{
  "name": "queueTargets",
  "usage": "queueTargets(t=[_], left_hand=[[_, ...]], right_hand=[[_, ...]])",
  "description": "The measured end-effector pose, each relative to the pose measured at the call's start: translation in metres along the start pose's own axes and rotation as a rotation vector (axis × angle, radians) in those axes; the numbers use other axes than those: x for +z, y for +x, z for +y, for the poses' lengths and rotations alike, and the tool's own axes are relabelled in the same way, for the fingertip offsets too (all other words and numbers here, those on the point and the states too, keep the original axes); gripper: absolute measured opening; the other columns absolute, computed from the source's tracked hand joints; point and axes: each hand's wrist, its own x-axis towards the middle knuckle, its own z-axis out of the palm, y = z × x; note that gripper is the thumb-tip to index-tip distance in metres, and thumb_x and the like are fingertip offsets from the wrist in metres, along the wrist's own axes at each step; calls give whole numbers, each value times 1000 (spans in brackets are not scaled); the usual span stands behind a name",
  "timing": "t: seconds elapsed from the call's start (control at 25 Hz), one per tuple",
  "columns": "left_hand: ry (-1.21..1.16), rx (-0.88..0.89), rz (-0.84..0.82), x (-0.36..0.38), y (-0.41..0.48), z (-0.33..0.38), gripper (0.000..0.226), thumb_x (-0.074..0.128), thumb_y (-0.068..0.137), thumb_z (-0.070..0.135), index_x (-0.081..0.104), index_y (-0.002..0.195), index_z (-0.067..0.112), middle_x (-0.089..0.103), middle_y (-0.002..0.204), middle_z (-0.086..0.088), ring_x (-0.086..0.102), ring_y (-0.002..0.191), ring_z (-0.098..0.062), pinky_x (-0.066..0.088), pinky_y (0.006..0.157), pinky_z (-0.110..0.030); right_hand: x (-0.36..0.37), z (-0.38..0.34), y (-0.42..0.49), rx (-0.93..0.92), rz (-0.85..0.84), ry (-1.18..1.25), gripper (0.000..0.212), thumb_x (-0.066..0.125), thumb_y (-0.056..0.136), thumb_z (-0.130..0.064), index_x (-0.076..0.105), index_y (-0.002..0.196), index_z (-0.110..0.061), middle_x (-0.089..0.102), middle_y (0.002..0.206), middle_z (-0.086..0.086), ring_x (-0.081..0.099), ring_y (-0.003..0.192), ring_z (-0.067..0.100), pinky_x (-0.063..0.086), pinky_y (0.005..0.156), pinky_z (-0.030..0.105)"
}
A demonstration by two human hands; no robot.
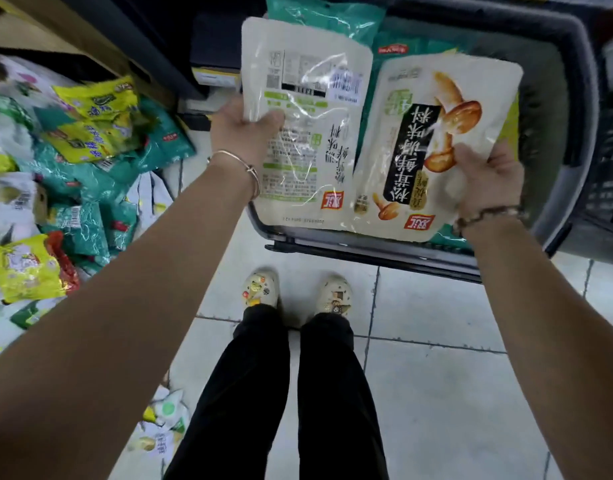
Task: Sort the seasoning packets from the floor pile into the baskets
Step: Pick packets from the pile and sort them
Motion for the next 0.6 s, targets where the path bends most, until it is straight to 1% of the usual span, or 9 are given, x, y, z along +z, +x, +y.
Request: queueTargets(t=[0.08, 0.16, 0.24, 0.32, 0.36, 0.4, 0.48, 0.52, 0.6], left_hand=[[90, -20, -15, 3, 6, -20, 13, 64, 82, 5, 63, 87, 17, 68, 77, 3, 66, 71, -16, 56, 67, -30], [158, -60, -1, 2, 10, -39, 10, 64, 83, 10, 60, 87, 18, 65, 80, 2, 65, 73, -16, 54, 70, -31], [328, -57, 44, -1, 13, -48, 17, 66, 81, 19, 57, 95, 16, 64, 88, 3, 64, 84, -20, 51, 74, -30], [508, 53, 127, -3, 12, -47, 46, 69, 75, 23, 52, 116, 14, 58, 110, -3, 58, 98, -20, 46, 81, -27], [598, 175, 137, -4, 10, -45, 65, 71, 71, 23, 45, 129, 14, 49, 125, -9, 52, 108, -22, 43, 90, -27], [721, 320, 108, -4, 7, -43, 82, 74, 67, 24, 36, 138, 15, 37, 137, -14, 43, 121, -26, 36, 101, -31], [1082, 542, -59, 2, 4, -38, 105, 79, 64, 35, 17, 147, 20, 10, 153, -19, 13, 141, -34, 13, 114, -42], [1246, 596, -173, 6, 4, -37, 111, 79, 65, 40, 7, 149, 25, -3, 156, -17, -1, 143, -35, 2, 114, -46], [1448, 600, -344, 15, 11, -40, 119, 78, 68, 44, -9, 148, 28, -20, 154, -16, -17, 141, -36, -5, 112, -52]], right_hand=[[3, 15, 2, 3, 58, -188, 19, 56, 86, 2, 62, 93, -14, 67, 78, -14, 60, 63, -6, 45, 56, 9], [6, 25, 6, 20, 121, -400, 24, 60, 84, -4, 61, 107, -7, 62, 92, -6, 60, 76, 4, 37, 54, 2], [6, 28, 10, 51, 170, -569, 37, 64, 80, -10, 55, 116, -9, 60, 104, -2, 59, 96, 16, 39, 63, 11], [3, 28, 9, -45, 188, -753, 68, 73, 73, -18, 41, 133, -11, 51, 127, 6, 49, 119, 25, 43, 84, 26], [2, 28, 6, -156, 162, -886, 87, 77, 70, -25, 30, 141, -12, 40, 140, 12, 39, 129, 30, 39, 99, 37], [2, 28, 5, -271, 109, -1024, 102, 79, 67, -33, 19, 146, -14, 26, 149, 16, 28, 136, 34, 27, 109, 45], [10, 27, 5, -426, -63, -1272, 118, 78, 62, -48, 1, 149, -25, 2, 156, 16, 6, 142, 38, 4, 111, 52], [16, 28, 8, -467, -159, -1360, 123, 77, 60, -54, -6, 148, -29, -6, 156, 15, -2, 142, 37, -3, 109, 53], [27, 33, 13, -490, -282, -1482, 132, 75, 56, -62, -17, 144, -31, -17, 155, 14, -12, 141, 37, -9, 107, 53]])
